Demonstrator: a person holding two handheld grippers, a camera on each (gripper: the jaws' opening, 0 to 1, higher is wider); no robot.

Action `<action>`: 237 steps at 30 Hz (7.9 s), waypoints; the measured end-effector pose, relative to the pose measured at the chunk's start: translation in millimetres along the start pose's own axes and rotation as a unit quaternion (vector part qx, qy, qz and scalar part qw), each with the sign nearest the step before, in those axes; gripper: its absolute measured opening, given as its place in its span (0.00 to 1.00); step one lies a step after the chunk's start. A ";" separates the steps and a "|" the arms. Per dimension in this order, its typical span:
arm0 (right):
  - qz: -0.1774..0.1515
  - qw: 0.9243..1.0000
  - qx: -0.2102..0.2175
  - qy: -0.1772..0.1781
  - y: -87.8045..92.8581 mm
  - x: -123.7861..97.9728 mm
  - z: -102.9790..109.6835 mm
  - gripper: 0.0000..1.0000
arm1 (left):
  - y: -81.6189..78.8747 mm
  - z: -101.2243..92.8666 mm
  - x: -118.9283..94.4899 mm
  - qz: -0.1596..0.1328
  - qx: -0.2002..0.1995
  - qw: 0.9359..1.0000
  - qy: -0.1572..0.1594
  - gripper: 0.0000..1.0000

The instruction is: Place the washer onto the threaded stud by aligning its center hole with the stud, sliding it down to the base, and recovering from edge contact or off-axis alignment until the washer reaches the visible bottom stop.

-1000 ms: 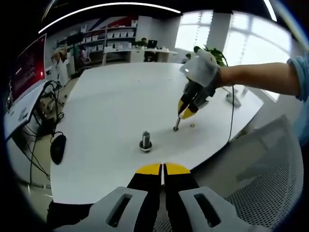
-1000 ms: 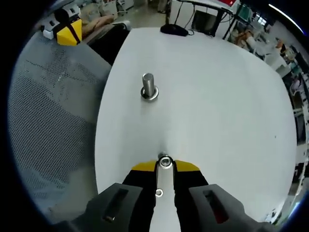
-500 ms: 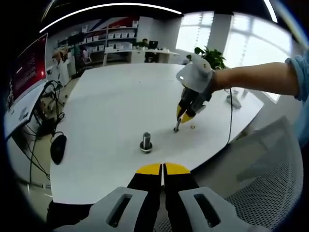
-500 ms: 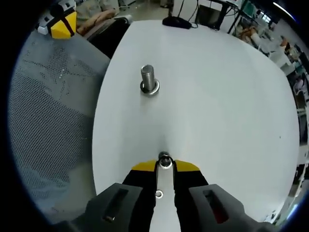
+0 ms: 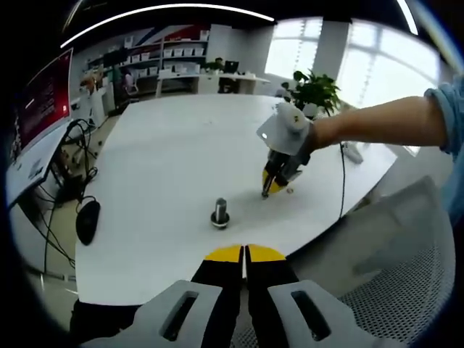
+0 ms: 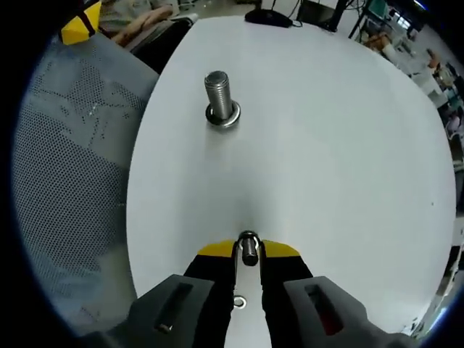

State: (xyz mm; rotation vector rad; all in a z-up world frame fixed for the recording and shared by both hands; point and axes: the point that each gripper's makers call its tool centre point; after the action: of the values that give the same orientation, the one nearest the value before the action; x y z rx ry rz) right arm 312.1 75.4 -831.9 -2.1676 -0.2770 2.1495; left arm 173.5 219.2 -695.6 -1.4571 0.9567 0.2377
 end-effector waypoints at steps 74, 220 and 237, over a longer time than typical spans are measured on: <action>-0.079 0.989 0.123 0.004 92.2 -20.1 20.7 0.25 | -4.0 17.7 -2.8 -0.017 -0.027 0.999 -0.025 0.00; -0.051 0.997 0.048 -0.046 41.4 -12.9 18.7 0.29 | 3.9 15.7 1.2 0.008 -0.029 0.999 -0.022 0.01; -0.063 0.978 0.191 0.060 104.4 -13.6 -52.9 0.28 | 4.0 15.8 1.4 0.008 -0.028 0.999 -0.022 0.00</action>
State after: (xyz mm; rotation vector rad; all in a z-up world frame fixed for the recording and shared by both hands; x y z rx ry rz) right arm 372.6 -25.6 -836.5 -1.9895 0.0092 1.8169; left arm 178.1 233.6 -702.0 -1.4892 0.9332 0.3098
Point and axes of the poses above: the point that each gripper's makers call its tool centre point, and the gripper's own axes: x roughly forward along the fingers, z roughly to its left, y roughly out of its underside, and after that the axes turned 1 degree about z, right-handed
